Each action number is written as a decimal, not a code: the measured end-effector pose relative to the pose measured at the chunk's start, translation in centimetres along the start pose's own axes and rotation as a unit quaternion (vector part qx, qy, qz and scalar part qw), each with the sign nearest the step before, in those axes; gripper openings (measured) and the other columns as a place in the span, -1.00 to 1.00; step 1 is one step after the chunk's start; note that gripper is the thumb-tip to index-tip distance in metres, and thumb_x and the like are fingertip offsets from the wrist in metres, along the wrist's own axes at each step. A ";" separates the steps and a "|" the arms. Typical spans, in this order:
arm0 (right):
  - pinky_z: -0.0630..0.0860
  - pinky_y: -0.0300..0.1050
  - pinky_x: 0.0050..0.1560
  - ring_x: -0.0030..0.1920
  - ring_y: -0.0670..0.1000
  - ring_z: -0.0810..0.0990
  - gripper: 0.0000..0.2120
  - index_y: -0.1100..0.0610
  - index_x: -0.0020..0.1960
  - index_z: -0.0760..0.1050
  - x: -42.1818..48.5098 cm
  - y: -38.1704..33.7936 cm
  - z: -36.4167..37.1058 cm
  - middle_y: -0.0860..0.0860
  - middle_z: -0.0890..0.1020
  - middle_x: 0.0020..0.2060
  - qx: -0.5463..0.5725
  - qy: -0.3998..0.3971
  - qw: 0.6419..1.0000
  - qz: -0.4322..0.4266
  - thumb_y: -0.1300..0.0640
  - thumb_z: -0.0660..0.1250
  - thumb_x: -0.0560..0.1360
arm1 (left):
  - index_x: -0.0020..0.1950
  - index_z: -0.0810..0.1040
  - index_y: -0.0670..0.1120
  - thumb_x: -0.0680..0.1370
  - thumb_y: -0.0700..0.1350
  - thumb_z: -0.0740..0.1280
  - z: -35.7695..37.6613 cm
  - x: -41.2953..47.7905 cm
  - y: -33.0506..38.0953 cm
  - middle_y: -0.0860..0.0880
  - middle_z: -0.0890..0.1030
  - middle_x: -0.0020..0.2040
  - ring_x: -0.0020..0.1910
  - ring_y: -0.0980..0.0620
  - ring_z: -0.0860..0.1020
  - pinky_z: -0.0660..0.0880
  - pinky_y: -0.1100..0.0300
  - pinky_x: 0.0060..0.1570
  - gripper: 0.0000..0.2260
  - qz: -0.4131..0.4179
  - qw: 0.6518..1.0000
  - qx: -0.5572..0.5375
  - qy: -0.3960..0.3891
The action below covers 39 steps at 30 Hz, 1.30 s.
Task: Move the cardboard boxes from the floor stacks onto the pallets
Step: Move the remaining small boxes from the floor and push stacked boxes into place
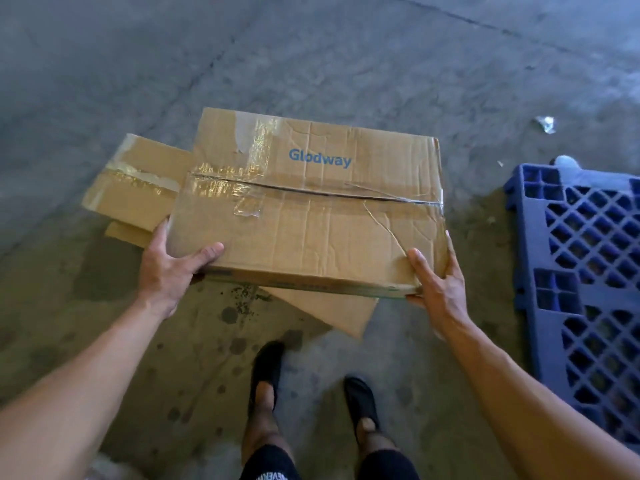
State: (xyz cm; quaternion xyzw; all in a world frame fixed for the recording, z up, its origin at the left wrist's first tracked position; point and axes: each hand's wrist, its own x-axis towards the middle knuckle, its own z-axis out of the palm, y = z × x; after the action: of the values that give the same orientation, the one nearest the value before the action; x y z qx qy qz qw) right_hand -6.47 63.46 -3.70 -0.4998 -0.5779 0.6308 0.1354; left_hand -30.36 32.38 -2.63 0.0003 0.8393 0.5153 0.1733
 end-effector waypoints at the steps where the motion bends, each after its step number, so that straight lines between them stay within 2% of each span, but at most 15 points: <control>1: 0.69 0.09 -0.07 0.18 0.03 0.60 -0.13 -0.29 0.58 0.11 -0.2 -1.0 -1.1 -0.04 0.38 0.43 -0.004 -0.021 1.000 -0.010 -0.13 0.48 0.39 | 0.58 0.21 -0.07 0.40 -0.09 0.57 -0.1 -2.3 0.5 0.09 0.41 0.28 0.25 0.08 0.39 0.36 0.50 -0.10 -0.15 0.001 1.000 -0.019 0.022; 4: 0.67 0.15 0.02 0.34 0.09 0.48 -0.13 -0.38 0.55 0.07 -0.9 -3.8 -3.9 -0.04 0.29 0.51 -0.028 -0.079 0.995 -0.048 -0.14 0.48 0.40 | 0.55 0.27 -0.05 0.32 -0.02 0.63 -0.4 -8.8 1.4 -0.01 0.50 0.27 0.18 0.01 0.50 0.45 0.36 -0.05 -0.12 0.011 0.996 -0.067 0.061; 7: 0.60 0.15 0.17 0.36 0.08 0.45 -0.18 -0.36 0.56 0.07 -2.2 -5.9 -5.5 -0.15 0.31 0.44 -0.061 -0.125 0.986 -0.093 -0.15 0.44 0.44 | 0.48 0.30 0.01 0.18 0.15 0.62 -0.8 -14.6 1.9 0.11 0.53 0.12 0.07 0.15 0.54 0.48 0.39 -0.12 -0.06 0.009 0.987 -0.118 0.104; 10: 0.66 -0.04 -0.01 0.26 0.06 0.50 -0.26 -0.27 0.57 0.12 -4.1 -7.3 -5.6 -0.16 0.35 0.33 -0.072 -0.170 0.975 -0.122 -0.12 0.40 0.49 | 0.51 0.29 0.02 0.10 0.25 0.59 -2.3 -20.4 1.5 0.08 0.56 0.16 0.11 0.16 0.55 0.51 0.31 -0.05 0.04 0.002 0.976 -0.151 0.157; 12: 0.67 0.05 0.00 0.25 0.08 0.50 -0.25 -0.26 0.56 0.15 -6.0 -7.7 -5.0 -0.14 0.37 0.31 -0.072 -0.205 0.968 -0.126 -0.15 0.41 0.46 | 0.48 0.33 0.04 0.14 0.23 0.64 -3.7 -24.5 0.8 0.11 0.56 0.14 0.12 0.15 0.55 0.55 0.21 0.04 -0.02 -0.005 0.968 -0.159 0.196; 14: 0.68 -0.03 -0.08 0.25 0.09 0.49 -0.24 -0.27 0.56 0.16 -8.2 -7.5 -4.4 -0.14 0.36 0.30 -0.081 -0.235 0.959 -0.135 -0.18 0.42 0.44 | 0.38 0.36 0.16 0.15 0.21 0.66 -5.2 -28.7 0.1 0.14 0.58 0.13 0.13 0.09 0.58 0.58 0.02 0.12 -0.12 -0.011 0.957 -0.168 0.238; 16: 0.69 0.04 -0.02 0.28 0.10 0.49 -0.25 -0.29 0.54 0.16 -10.8 -6.9 -4.0 -0.16 0.37 0.33 -0.097 -0.268 0.946 -0.157 -0.20 0.43 0.44 | 0.33 0.38 0.18 0.16 0.19 0.67 -6.5 -33.2 -1.1 0.07 0.59 0.19 0.18 -0.02 0.60 0.62 -0.06 0.07 -0.18 -0.019 0.944 -0.189 0.269; 19: 0.56 0.34 0.20 0.36 0.14 0.46 -0.27 -0.32 0.53 0.16 -15.1 -5.8 -4.0 -0.10 0.36 0.44 -0.122 -0.309 0.924 -0.187 -0.24 0.43 0.45 | 0.46 0.37 0.05 0.18 0.16 0.67 -7.8 -40.7 -3.1 0.03 0.56 0.23 0.20 -0.05 0.59 0.67 -0.04 -0.07 -0.08 -0.021 0.923 -0.219 0.314; 22: 0.61 0.29 0.13 0.29 0.13 0.49 -0.25 -0.30 0.53 0.18 -20.0 -4.2 -5.4 -0.04 0.36 0.47 -0.133 -0.359 0.904 -0.192 -0.24 0.44 0.43 | 0.41 0.38 0.07 0.27 0.06 0.65 -8.1 -49.0 -4.8 0.15 0.52 0.18 0.18 0.02 0.57 0.65 -0.08 -0.02 -0.22 -0.028 0.903 -0.230 0.361; 25: 0.66 0.25 0.01 0.25 0.18 0.56 -0.22 -0.29 0.51 0.24 -24.4 -2.3 -7.3 -0.02 0.44 0.41 -0.134 -0.404 0.886 -0.185 -0.25 0.49 0.37 | 0.46 0.31 0.12 0.41 -0.08 0.58 -8.3 -56.7 -6.8 0.21 0.46 0.15 0.14 0.14 0.51 0.64 0.11 -0.14 -0.29 -0.046 0.887 -0.221 0.403; 27: 0.64 0.28 0.03 0.28 0.21 0.55 -0.16 -0.28 0.52 0.22 -27.3 -0.9 -8.0 -0.01 0.42 0.43 -0.148 -0.425 0.875 -0.181 -0.29 0.49 0.33 | 0.51 0.29 0.10 0.34 0.03 0.62 -8.8 -61.0 -7.8 0.10 0.48 0.26 0.17 0.09 0.52 0.65 0.10 -0.12 -0.18 -0.062 0.879 -0.222 0.417; 29: 0.66 0.27 -0.01 0.27 0.21 0.55 -0.14 -0.30 0.49 0.24 -29.7 0.4 -8.3 -0.01 0.43 0.42 -0.162 -0.444 0.861 -0.189 -0.34 0.48 0.27 | 0.52 0.28 0.15 0.22 0.14 0.66 -9.3 -64.7 -8.8 0.05 0.46 0.33 0.24 -0.03 0.53 0.64 -0.10 0.00 -0.05 -0.081 0.871 -0.236 0.424; 34: 0.67 0.25 -0.08 0.27 0.23 0.56 -0.31 -0.45 0.42 0.23 -33.9 3.5 -8.1 -0.07 0.44 0.36 -0.189 -0.471 0.836 -0.208 -0.26 0.48 0.39 | 0.41 0.32 0.24 0.20 0.18 0.63 -10.3 -70.3 -11.5 0.09 0.43 0.28 0.29 -0.11 0.48 0.61 -0.20 0.04 -0.15 -0.094 0.864 -0.224 0.441; 36: 0.66 0.28 -0.02 0.27 0.21 0.55 -0.30 -0.37 0.51 0.19 -34.7 4.3 -7.6 -0.09 0.42 0.30 -0.203 -0.475 0.831 -0.205 -0.16 0.45 0.47 | 0.36 0.33 0.33 0.15 0.23 0.62 -10.4 -71.1 -12.6 0.07 0.41 0.32 0.30 -0.11 0.47 0.61 -0.20 0.05 -0.17 -0.105 0.863 -0.226 0.439; 39: 0.67 0.24 -0.04 0.29 0.21 0.52 -0.27 -0.31 0.55 0.15 -35.2 5.5 -5.6 -0.01 0.38 0.42 -0.225 -0.481 0.825 -0.194 -0.12 0.43 0.49 | 0.19 0.39 0.49 0.08 0.29 0.64 -10.9 -71.3 -14.5 0.06 0.44 0.33 0.30 -0.13 0.48 0.58 -0.29 0.06 -0.25 -0.128 0.852 -0.241 0.447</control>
State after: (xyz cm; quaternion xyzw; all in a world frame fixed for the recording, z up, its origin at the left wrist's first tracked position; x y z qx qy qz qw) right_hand 16.50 38.80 9.22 -0.0268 -0.7807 0.6045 -0.1564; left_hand 36.02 3.37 10.05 -0.3793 0.6686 0.6188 -0.1618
